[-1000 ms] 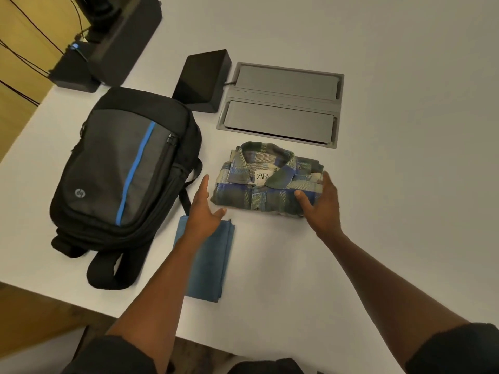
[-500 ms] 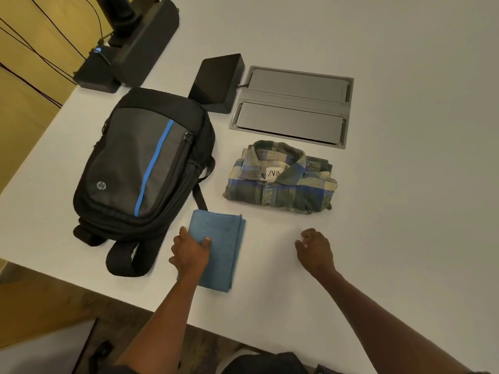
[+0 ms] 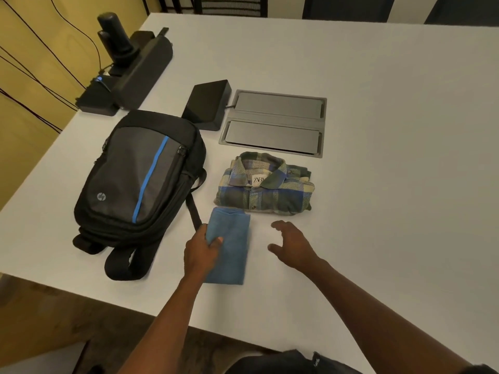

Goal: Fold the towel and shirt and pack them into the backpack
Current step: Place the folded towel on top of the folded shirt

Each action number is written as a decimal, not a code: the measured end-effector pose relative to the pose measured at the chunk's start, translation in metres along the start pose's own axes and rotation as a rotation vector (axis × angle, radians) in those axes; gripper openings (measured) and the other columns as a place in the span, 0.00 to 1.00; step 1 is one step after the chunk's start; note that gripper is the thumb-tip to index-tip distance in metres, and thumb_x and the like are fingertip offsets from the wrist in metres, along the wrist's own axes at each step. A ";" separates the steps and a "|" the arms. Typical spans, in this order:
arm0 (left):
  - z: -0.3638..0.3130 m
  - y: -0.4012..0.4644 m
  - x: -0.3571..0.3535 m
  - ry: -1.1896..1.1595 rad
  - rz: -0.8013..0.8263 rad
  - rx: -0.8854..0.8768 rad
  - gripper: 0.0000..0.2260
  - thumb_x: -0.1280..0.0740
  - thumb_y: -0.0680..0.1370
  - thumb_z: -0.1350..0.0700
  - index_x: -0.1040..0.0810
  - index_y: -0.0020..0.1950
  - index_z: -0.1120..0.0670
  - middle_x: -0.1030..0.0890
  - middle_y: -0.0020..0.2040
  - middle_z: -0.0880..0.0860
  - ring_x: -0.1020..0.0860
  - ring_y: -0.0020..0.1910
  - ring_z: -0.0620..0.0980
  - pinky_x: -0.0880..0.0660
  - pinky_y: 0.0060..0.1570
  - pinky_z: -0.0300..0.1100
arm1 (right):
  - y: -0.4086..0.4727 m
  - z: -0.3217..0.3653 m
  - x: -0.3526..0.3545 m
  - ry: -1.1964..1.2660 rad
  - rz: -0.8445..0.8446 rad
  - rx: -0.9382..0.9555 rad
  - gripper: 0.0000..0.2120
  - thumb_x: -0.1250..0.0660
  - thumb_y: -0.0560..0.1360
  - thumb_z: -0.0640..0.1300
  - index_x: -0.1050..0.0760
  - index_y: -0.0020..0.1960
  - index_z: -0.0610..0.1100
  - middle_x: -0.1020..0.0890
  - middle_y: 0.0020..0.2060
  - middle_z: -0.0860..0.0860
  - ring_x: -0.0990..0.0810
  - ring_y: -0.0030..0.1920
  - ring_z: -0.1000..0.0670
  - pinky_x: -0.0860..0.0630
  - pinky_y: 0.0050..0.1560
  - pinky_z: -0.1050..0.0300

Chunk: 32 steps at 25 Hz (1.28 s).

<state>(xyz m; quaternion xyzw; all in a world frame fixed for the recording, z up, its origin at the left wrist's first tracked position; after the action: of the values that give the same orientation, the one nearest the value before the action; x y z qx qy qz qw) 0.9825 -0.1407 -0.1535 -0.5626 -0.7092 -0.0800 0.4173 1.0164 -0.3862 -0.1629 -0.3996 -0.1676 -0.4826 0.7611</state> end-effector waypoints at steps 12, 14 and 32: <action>-0.148 -0.047 0.016 0.021 0.318 -0.303 0.32 0.31 0.72 0.34 0.29 0.71 0.47 0.23 0.66 0.51 0.24 0.64 0.52 0.25 0.64 0.54 | -0.049 0.055 0.128 0.127 -0.114 0.385 0.19 0.28 0.74 0.51 0.25 0.62 0.47 0.20 0.55 0.50 0.22 0.52 0.52 0.30 0.47 0.65; -0.157 -0.050 0.012 0.017 0.325 -0.300 0.35 0.32 0.69 0.31 0.29 0.71 0.46 0.23 0.66 0.50 0.24 0.64 0.52 0.25 0.64 0.55 | -0.062 0.048 0.144 0.147 -0.205 0.388 0.13 0.28 0.74 0.51 0.24 0.55 0.49 0.21 0.47 0.55 0.23 0.45 0.58 0.30 0.43 0.67; -0.103 -0.100 -0.031 -0.882 0.399 0.253 0.28 0.42 0.78 0.34 0.29 0.70 0.52 0.25 0.68 0.59 0.24 0.64 0.62 0.27 0.64 0.60 | -0.081 0.067 0.160 0.645 -0.289 0.314 0.18 0.33 0.78 0.53 0.29 0.62 0.45 0.21 0.53 0.50 0.19 0.53 0.51 0.20 0.47 0.60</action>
<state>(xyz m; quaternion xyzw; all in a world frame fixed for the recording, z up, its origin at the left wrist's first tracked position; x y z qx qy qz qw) 0.9477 -0.2586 -0.0731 -0.6126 -0.7008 0.3333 0.1500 1.0315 -0.4482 0.0173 -0.0782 -0.0459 -0.6543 0.7507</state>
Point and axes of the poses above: each hand's wrist, its own y-axis towards the middle knuckle, its own x-axis out of the back of the hand, z = x × y, the point moved 7 cm from there along y, towards the middle knuckle
